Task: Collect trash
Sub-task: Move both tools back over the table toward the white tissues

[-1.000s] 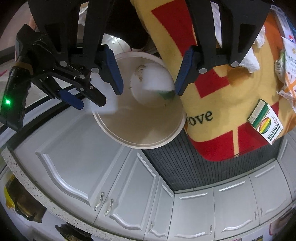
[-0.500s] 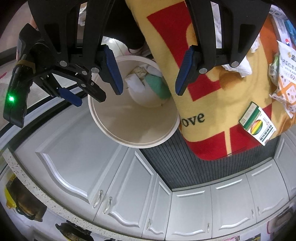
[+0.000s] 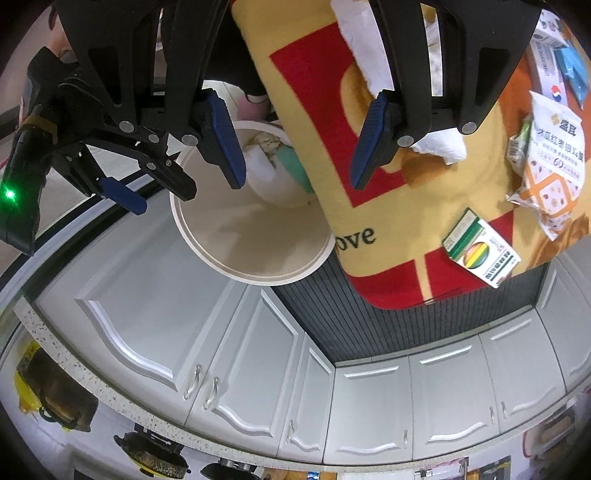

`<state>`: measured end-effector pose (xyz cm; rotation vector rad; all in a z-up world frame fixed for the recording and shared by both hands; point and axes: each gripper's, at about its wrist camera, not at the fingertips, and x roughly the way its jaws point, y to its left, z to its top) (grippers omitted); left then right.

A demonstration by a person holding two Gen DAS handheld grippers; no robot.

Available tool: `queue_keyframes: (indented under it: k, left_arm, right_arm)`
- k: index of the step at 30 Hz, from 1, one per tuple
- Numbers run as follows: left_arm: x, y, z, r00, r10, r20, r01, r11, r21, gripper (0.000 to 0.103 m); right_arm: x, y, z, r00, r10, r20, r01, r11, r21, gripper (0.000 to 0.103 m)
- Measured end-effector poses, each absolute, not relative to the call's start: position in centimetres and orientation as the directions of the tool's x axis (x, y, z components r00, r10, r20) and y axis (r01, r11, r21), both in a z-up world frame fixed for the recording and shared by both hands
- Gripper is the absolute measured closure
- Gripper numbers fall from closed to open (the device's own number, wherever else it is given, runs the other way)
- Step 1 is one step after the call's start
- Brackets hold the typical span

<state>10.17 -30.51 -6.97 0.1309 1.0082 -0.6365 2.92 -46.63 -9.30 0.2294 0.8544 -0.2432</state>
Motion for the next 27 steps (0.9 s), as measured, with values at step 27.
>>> queue_keyframes:
  k: [27]
  left_arm:
    - [10.0, -15.3, -4.4, 0.485, -0.397, -0.78, 0.421, 0.887, -0.19, 0.046]
  right_arm:
    - [3.6, -35.7, -6.8, 0.663, -0.079, -0.744, 0.125, 0.992, 0.005, 0.023]
